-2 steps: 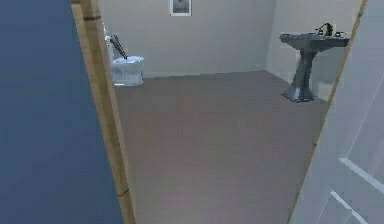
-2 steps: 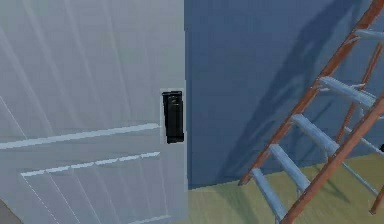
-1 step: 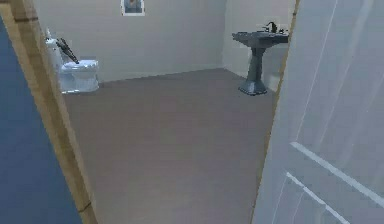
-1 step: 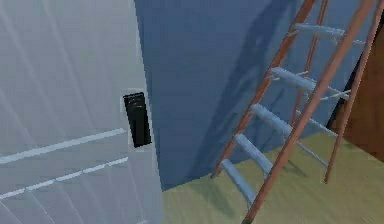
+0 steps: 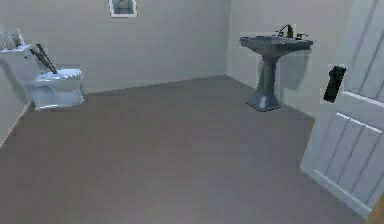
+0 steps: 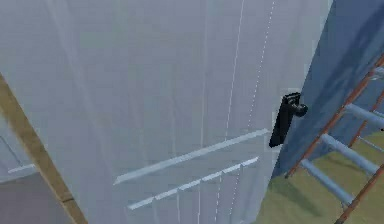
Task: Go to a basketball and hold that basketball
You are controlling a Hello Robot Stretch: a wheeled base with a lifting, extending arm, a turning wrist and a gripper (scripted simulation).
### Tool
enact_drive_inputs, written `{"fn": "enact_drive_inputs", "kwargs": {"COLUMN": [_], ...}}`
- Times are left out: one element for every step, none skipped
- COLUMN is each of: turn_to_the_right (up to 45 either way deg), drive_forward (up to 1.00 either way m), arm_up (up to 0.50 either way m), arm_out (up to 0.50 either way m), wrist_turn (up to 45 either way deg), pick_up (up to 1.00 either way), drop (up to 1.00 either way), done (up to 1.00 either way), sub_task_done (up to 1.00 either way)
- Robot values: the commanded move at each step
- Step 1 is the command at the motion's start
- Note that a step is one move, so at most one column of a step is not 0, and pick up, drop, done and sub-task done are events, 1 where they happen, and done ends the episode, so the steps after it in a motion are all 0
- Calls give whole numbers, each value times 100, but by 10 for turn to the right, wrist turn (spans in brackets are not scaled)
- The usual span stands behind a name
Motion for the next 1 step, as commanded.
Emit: {"fn": "enact_drive_inputs", "kwargs": {"turn_to_the_right": [-210], "drive_forward": [0], "arm_up": [0], "arm_out": [0], "wrist_turn": [0], "pick_up": [0], "drop": [0], "done": [0], "sub_task_done": [0]}}
